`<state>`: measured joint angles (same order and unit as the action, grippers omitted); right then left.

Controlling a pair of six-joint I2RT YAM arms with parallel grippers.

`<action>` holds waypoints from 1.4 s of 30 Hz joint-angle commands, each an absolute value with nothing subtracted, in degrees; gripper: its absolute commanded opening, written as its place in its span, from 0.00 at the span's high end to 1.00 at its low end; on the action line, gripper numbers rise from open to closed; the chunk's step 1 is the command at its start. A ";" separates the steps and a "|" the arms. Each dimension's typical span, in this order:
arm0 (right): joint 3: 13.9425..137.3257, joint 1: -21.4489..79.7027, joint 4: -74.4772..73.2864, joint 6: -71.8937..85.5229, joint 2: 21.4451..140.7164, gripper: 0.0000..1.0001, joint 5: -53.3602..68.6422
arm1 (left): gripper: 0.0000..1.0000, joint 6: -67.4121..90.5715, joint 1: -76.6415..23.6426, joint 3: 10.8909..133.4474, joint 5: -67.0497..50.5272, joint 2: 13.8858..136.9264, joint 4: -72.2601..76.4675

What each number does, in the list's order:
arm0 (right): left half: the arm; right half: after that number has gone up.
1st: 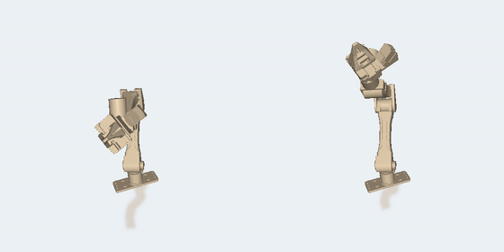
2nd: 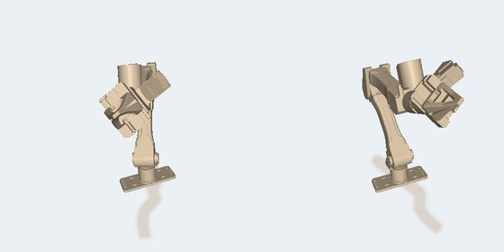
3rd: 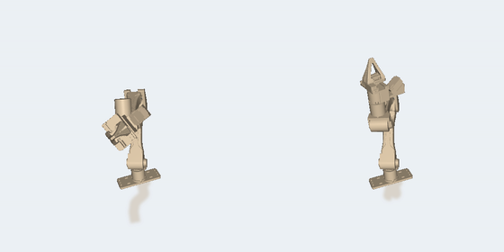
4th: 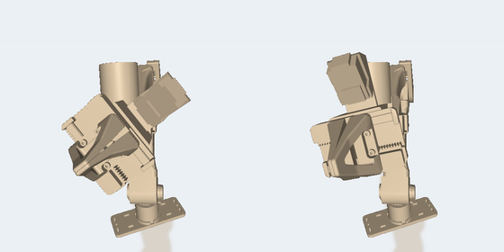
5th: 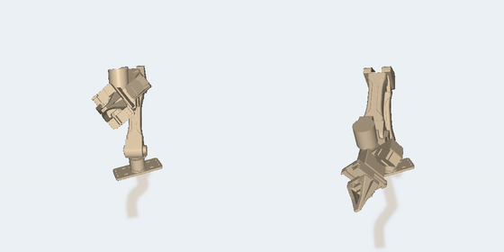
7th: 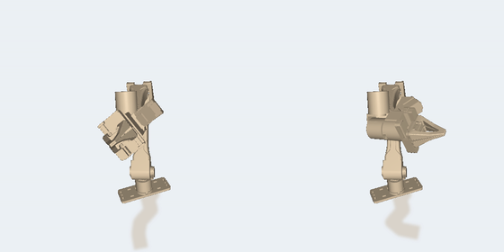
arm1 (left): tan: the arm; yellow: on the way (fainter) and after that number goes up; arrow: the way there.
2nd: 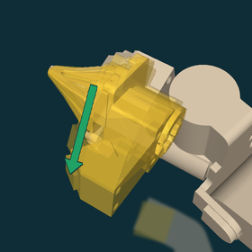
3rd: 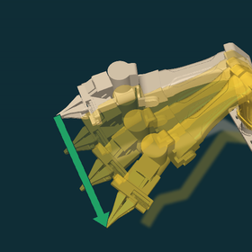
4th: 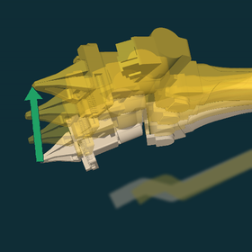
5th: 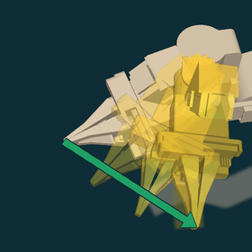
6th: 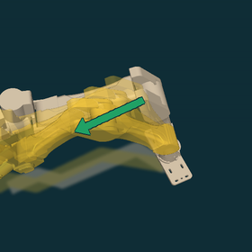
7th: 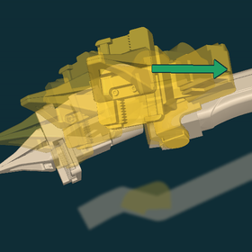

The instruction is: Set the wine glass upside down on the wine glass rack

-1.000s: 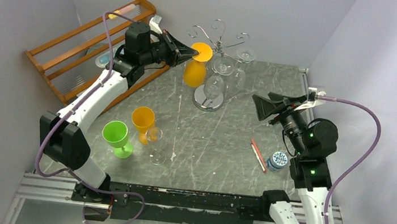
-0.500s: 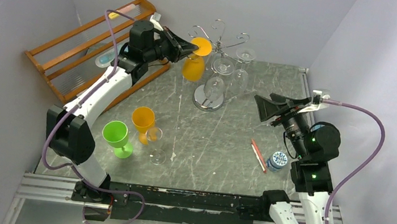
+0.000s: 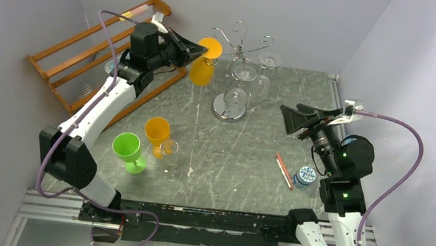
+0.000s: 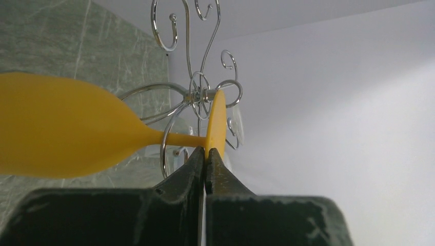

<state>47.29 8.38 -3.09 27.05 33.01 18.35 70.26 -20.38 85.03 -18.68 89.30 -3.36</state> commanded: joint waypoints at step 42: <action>51.06 8.71 -21.77 34.27 40.91 0.26 18.28 | 0.36 60.86 -20.42 82.10 -28.64 84.95 -14.23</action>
